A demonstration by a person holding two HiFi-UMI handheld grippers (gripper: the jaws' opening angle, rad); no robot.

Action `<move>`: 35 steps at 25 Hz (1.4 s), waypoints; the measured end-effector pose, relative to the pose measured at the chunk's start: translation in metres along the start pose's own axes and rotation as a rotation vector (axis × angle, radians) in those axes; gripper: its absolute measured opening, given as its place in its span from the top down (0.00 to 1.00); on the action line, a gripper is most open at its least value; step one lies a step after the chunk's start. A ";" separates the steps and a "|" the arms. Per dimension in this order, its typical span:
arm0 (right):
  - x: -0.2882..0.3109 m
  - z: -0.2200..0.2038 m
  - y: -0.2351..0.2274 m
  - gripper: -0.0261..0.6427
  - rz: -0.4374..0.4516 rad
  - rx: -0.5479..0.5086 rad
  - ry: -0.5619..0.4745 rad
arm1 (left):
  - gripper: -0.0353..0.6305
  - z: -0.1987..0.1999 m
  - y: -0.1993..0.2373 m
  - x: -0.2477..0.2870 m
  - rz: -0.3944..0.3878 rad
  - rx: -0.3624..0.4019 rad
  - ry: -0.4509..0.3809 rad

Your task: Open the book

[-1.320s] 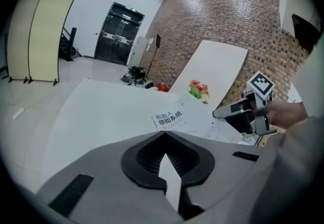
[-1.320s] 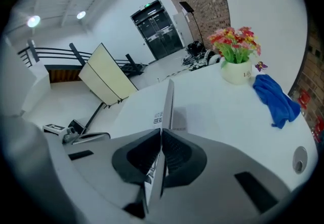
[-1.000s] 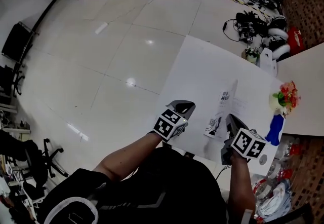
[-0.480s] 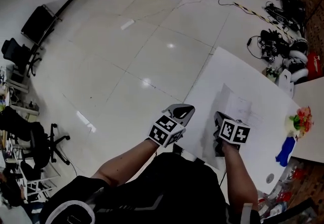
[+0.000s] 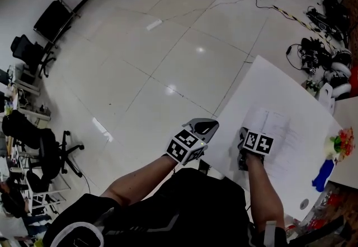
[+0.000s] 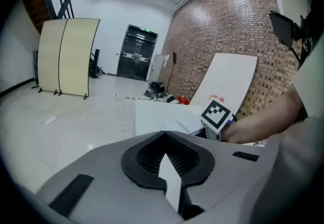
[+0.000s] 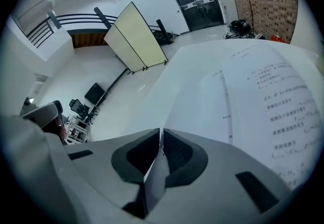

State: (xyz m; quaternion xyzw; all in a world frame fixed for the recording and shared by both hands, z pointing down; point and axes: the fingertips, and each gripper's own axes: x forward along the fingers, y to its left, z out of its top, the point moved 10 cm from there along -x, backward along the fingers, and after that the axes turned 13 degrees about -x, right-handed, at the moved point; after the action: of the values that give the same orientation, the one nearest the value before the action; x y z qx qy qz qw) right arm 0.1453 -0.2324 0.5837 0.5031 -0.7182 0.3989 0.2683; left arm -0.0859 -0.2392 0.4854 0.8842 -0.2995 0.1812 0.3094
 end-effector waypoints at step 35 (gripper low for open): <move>-0.100 -0.071 -0.113 0.94 -0.266 0.168 -0.166 | 0.94 0.005 -0.071 0.058 -0.119 0.034 0.034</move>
State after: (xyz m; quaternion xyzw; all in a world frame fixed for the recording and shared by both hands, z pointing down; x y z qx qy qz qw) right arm 0.2853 -0.1414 0.5770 0.6454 -0.6293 0.3756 0.2154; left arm 0.0039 -0.2224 0.4795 0.9024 -0.2377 0.1827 0.3095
